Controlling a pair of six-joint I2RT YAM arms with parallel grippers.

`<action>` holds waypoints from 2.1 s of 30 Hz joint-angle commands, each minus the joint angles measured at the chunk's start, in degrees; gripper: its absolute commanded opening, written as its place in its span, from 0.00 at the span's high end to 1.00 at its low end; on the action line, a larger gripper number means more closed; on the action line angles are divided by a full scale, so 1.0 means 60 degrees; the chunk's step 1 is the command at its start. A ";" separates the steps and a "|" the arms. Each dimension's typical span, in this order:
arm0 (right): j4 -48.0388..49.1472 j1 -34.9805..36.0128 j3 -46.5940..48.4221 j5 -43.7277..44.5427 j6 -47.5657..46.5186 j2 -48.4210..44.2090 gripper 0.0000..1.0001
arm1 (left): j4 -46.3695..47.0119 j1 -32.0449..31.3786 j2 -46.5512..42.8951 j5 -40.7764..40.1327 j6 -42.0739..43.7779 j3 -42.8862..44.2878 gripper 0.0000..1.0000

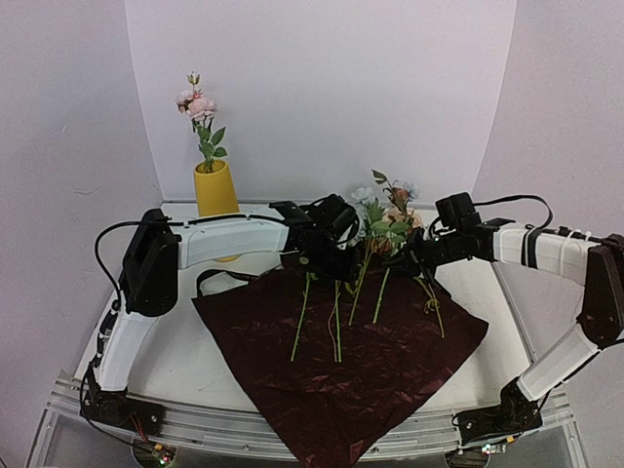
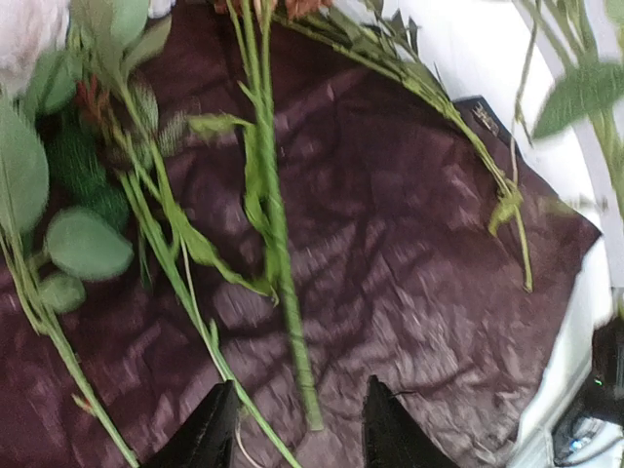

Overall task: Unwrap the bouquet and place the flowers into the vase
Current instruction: Pick up the fake flower from the wrapping paper.

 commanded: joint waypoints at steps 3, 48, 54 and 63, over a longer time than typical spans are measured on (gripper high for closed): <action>-0.0278 -0.0093 -0.0042 0.0144 -0.0438 -0.0446 1.00 | 0.0319 -0.0035 0.0484 -0.0759 0.0331 0.0777 0.63; 0.2106 0.0572 0.0181 -0.2593 -0.4447 -0.1296 1.00 | 0.6080 0.0012 -0.4620 0.2120 -0.2716 -0.4289 0.36; 0.2121 0.0712 0.0174 -0.2630 -0.4484 -0.1375 1.00 | 0.6575 0.0009 -0.4237 0.2080 -0.2969 -0.3997 0.39; 0.2121 0.0791 0.0154 -0.2713 -0.4500 -0.1451 1.00 | 0.6811 0.0040 -0.3710 0.2301 -0.3302 -0.3606 0.51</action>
